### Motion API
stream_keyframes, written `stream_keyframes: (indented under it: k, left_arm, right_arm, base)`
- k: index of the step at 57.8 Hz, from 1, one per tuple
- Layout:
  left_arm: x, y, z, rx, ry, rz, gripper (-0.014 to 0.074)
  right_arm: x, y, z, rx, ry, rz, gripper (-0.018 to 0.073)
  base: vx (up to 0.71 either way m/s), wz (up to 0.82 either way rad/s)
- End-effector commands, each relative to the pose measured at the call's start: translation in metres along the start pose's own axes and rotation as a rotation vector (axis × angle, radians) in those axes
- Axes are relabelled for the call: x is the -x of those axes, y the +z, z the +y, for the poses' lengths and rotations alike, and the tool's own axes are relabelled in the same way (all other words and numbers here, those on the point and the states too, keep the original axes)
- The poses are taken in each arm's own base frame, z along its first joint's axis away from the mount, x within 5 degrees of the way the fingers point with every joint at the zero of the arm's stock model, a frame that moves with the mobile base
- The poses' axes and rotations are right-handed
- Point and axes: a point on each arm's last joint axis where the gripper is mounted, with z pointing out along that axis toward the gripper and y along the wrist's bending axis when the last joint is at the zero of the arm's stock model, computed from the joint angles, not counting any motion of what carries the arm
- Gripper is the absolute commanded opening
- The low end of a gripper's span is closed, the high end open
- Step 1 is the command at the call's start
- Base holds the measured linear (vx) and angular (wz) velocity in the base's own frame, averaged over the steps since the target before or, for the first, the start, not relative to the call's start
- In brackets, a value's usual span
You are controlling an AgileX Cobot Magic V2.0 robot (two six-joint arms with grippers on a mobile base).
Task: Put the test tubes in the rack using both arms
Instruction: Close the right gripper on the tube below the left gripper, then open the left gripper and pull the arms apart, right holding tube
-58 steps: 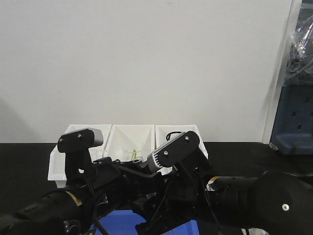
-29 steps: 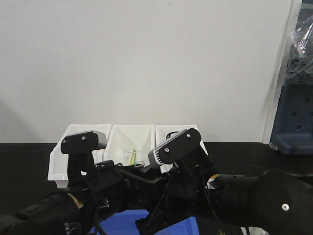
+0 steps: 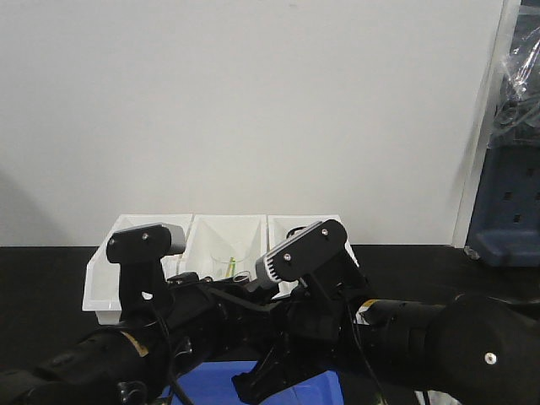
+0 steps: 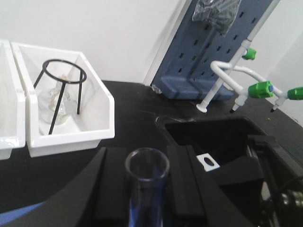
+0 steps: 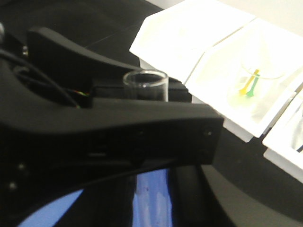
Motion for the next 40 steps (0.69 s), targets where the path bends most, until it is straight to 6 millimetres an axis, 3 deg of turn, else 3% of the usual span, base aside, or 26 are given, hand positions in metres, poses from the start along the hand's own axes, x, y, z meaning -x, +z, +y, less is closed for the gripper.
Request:
stream_keyframes:
  k: [1, 26, 40]
  left_arm:
    - [0.02, -0.001, -0.009, -0.034, 0.0, -0.123, -0.0005]
    - [0.026, 0.001, -0.008, -0.039, 0.0, -0.241, 0.001]
    - [0.026, 0.001, -0.008, -0.038, 0.0, -0.241, 0.015]
  right_arm:
    - [0.025, -0.015, -0.007, -0.072, -0.012, -0.145, -0.0015]
    - [0.017, 0.008, -0.014, -0.128, -0.006, -0.156, -0.0013]
    - [0.018, 0.008, -0.014, -0.132, -0.006, -0.161, -0.0012]
  base:
    - [0.0, 0.0]
    - [0.0, 0.0]
    - [0.0, 0.0]
